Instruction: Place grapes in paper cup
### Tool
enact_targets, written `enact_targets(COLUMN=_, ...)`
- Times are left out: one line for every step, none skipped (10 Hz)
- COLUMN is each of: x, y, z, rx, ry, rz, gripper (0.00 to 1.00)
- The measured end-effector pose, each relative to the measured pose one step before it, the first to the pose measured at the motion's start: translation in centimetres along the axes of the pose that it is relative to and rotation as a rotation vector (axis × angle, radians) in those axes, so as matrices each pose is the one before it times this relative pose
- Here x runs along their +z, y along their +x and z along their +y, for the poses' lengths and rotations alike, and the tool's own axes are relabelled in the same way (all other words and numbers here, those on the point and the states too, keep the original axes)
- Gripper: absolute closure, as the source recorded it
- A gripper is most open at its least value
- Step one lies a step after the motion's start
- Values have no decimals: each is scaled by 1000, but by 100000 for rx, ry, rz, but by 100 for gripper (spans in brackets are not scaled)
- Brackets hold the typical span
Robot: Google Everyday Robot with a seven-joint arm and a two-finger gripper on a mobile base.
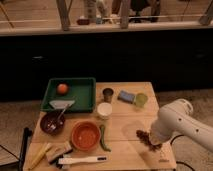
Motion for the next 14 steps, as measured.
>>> enact_targets(x=235, y=120, z=-34, rx=780, ry=-202, rz=91, gripper=73)
enact_targets(x=378, y=221, z=-43, rx=1183, ry=-424, rz=269, gripper=62)
enact_targets(x=357, y=336, z=133, rx=1632, ry=-298, rz=225, gripper=52)
enact_targets(x=376, y=438, z=168, rx=1950, ry=-71, rz=267, gripper=43)
enact_targets(x=380, y=296, z=82, rx=2006, ry=-11, rz=8, gripper=31)
enact_targets(x=348, y=193, z=-7, rx=1482, ry=39, rz=6, gripper=23)
enact_targets(x=265, y=65, z=-42, rx=948, ry=46, rz=-129, gripper=20)
enact_targets(x=214, y=66, z=-44, rx=929, ry=87, rz=-19, gripper=20)
enact_targets(x=148, y=112, z=12, rx=870, ry=141, rz=19, gripper=20)
enact_targets(x=17, y=32, z=-15, rx=278, ry=50, rz=-17, gripper=20)
enact_targets(x=-24, y=45, z=-64, rx=158, ry=92, rz=56, gripper=20)
enact_targets(x=4, y=-12, z=-108, rx=90, ry=37, rz=-3, gripper=20)
enact_targets(x=41, y=-6, z=-102, rx=135, ry=40, rz=-92, gripper=20)
enact_targets(x=182, y=72, z=8, rx=483, ry=-210, rz=-145, gripper=20)
